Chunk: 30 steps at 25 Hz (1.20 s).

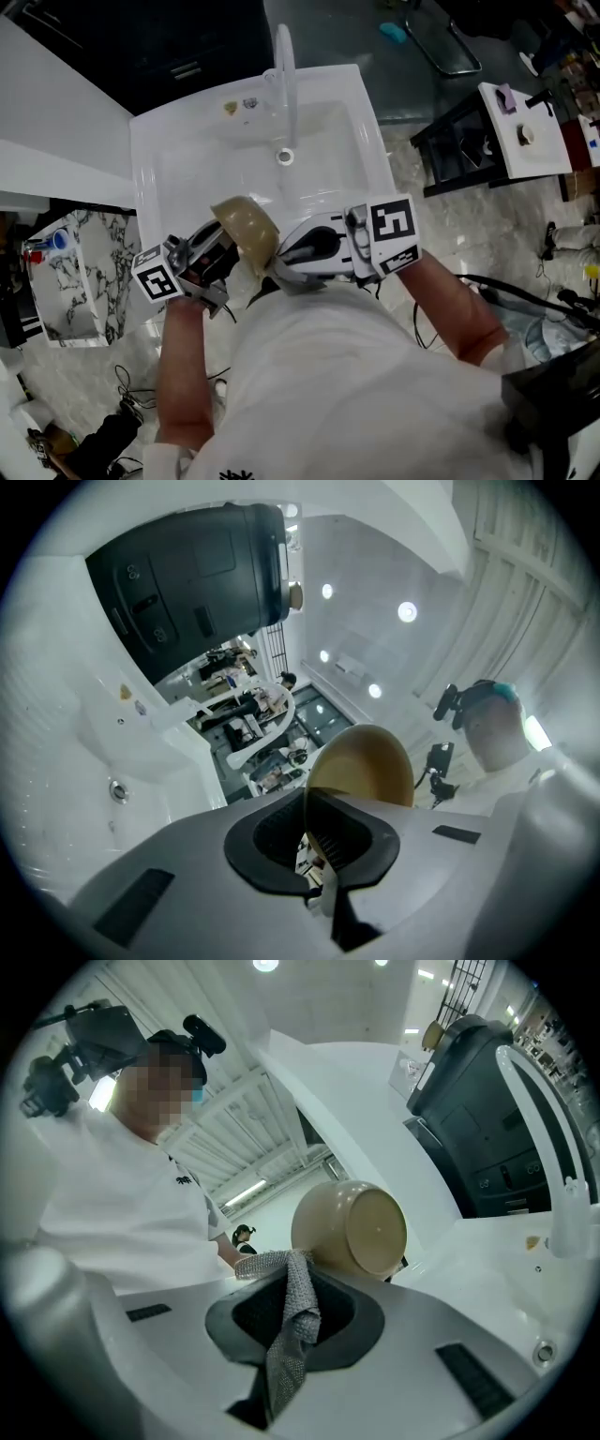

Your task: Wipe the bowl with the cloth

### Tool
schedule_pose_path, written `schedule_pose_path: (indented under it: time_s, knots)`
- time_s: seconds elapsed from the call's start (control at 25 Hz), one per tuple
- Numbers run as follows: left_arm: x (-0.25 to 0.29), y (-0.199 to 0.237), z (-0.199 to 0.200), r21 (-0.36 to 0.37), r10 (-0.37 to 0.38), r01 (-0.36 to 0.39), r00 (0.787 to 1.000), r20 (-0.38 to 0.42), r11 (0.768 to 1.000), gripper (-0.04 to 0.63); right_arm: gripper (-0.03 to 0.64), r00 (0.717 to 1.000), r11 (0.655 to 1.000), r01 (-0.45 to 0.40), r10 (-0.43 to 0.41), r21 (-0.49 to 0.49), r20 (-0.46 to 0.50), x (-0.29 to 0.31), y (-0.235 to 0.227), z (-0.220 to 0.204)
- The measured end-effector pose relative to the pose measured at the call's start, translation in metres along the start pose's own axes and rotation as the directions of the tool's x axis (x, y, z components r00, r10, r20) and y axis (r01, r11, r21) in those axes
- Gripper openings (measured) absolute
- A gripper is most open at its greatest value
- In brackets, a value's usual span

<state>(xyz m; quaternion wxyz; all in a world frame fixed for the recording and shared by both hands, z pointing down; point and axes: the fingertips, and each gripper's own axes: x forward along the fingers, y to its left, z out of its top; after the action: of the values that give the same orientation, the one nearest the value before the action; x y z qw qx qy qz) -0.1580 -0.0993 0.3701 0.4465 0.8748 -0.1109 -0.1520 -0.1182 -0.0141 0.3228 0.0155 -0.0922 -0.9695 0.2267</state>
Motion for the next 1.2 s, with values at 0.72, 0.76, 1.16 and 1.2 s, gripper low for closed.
schedule_pose_path:
  time_s: [0.72, 0.76, 1.16, 1.2]
  knots:
    - [-0.068, 0.06, 0.015, -0.054, 0.074, -0.087, 0.975, -0.211, 0.995, 0.018, 0.032, 0.968, 0.974, 0.224, -0.221, -0.016, 0.12, 0.05, -0.076, 0.049]
    - [-0.072, 0.062, 0.015, -0.052, 0.077, -0.091, 0.97, -0.228, 0.994, 0.018, 0.032, 0.961, 0.969, 0.248, -0.245, -0.008, 0.128, 0.051, -0.083, 0.05]
    - [-0.089, 0.084, 0.029, -0.033, 0.1, -0.116, 0.943, -0.318, 0.993, 0.018, 0.032, 0.827, 0.837, 0.545, -0.547, 0.051, 0.132, 0.039, -0.141, 0.034]
    - [-0.09, 0.087, 0.032, -0.027, 0.112, -0.127, 0.94, -0.322, 0.992, 0.018, 0.032, 0.811, 0.82, 0.57, -0.572, 0.054, 0.124, 0.037, -0.145, 0.031]
